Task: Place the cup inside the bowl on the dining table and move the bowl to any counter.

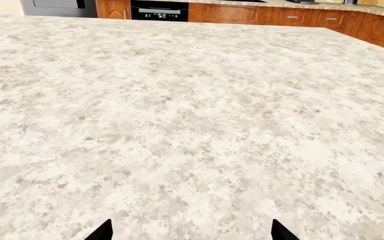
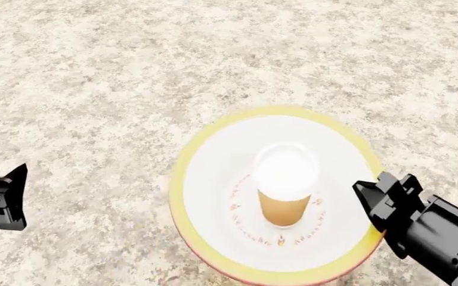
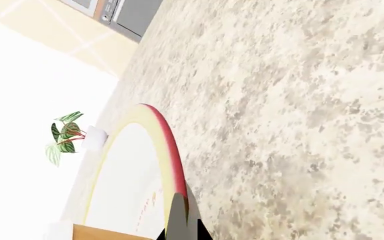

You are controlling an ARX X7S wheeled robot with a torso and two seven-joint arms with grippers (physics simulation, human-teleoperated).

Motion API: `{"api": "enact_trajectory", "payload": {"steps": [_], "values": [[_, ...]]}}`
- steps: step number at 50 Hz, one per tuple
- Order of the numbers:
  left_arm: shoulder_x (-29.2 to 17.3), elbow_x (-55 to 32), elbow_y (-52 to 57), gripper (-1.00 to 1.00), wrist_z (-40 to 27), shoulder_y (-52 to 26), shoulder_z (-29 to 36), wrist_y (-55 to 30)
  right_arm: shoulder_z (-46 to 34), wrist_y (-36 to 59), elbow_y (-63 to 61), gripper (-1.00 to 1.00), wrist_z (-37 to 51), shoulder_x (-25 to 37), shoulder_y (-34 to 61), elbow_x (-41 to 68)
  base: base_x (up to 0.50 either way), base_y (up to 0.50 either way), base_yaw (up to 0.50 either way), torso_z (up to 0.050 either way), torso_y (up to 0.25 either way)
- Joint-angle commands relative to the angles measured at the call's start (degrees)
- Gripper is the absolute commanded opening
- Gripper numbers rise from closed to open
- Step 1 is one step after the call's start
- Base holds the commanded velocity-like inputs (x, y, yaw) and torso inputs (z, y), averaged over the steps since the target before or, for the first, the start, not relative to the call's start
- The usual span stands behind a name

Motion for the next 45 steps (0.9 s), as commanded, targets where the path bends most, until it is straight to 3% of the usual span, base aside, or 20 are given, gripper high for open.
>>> {"api": "enact_trajectory", "payload": {"steps": [1,17,36,45], "values": [[-0.01,-0.01,0.01,1.00,0.07,0.21,0.06,0.24,2.22,-3.29,-0.19,-1.00,2.15,-0.19,1.90,1.70,0.00,0.00,0.00,0.000,0.000],[0.25,0.29,-0.32,1.00,0.07,0.28,0.24,0.76,3.12,-3.68,-3.75,-1.00,4.17,-0.52,1.34,3.53,0.00,0.00,0.00,0.000,0.000],[0.29,-0.03,-0.19,1.00,-0.19,0.21,0.29,0.70,3.09,-4.10,-3.74,-1.00,4.92,-0.19,0.97,3.51,-0.44,-0.01,0.00,0.000,0.000],[0.38,0.04,-0.22,1.00,-0.13,0.38,0.47,0.87,2.46,-3.53,-3.91,-1.00,3.42,-0.25,1.02,2.95,-0.28,-0.43,0.00,0.000,0.000]]}}
